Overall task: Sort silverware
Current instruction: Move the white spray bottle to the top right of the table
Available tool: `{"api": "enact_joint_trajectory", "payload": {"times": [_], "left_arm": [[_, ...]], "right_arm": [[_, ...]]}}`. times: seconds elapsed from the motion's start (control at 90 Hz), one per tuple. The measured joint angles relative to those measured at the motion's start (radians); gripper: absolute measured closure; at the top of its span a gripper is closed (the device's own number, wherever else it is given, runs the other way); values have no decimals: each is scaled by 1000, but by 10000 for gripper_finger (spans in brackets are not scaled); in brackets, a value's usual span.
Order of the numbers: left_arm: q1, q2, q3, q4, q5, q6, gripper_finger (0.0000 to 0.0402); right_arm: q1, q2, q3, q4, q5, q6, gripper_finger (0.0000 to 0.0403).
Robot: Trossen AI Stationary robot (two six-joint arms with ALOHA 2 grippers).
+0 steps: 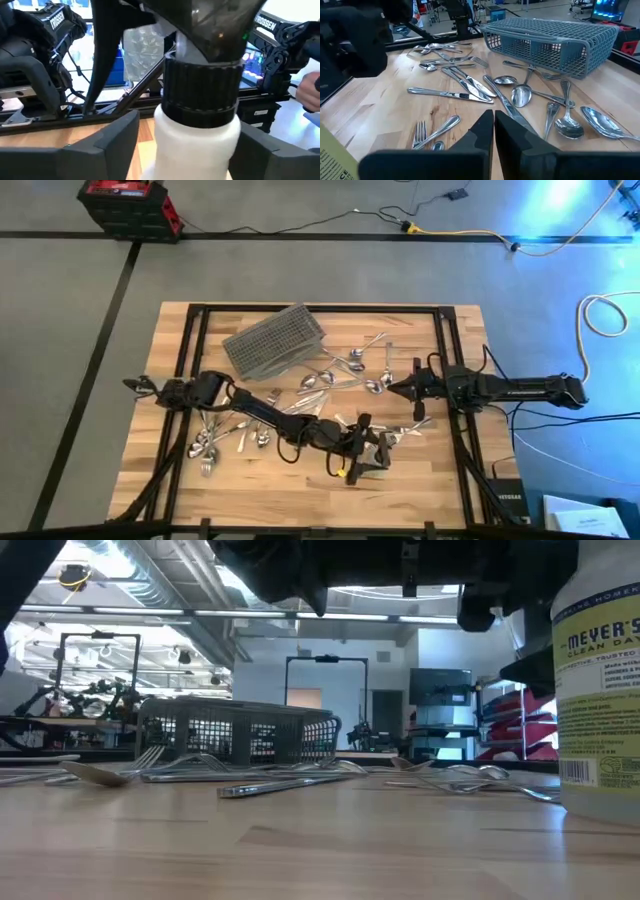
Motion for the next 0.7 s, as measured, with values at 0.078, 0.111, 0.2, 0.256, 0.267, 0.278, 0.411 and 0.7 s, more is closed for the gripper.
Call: {"api": "enact_joint_trajectory", "payload": {"times": [0.078, 0.111, 0.2, 0.256, 0.267, 0.278, 0.411, 0.7], "left_arm": [[0, 0, 0, 1, 3, 0, 198], [0, 0, 0, 3, 9, 1, 208], [0, 0, 0, 3, 24, 1, 235], [0, 0, 0, 3, 25, 2, 248], [0, 0, 0, 3, 25, 2, 250], [0, 0, 0, 3, 25, 2, 252], [0, 0, 0, 4, 25, 3, 256], [0, 0, -1, 13, 25, 1, 252]], "right_arm": [[0, 0, 0, 0, 0, 0, 402], [0, 0, 0, 0, 0, 0, 402], [0, 0, 0, 0, 0, 0, 402], [0, 0, 0, 0, 0, 0, 402], [0, 0, 0, 0, 0, 0, 402], [0, 0, 0, 0, 0, 0, 402], [0, 0, 0, 0, 0, 0, 402], [0, 0, 0, 0, 0, 0, 402]]}}
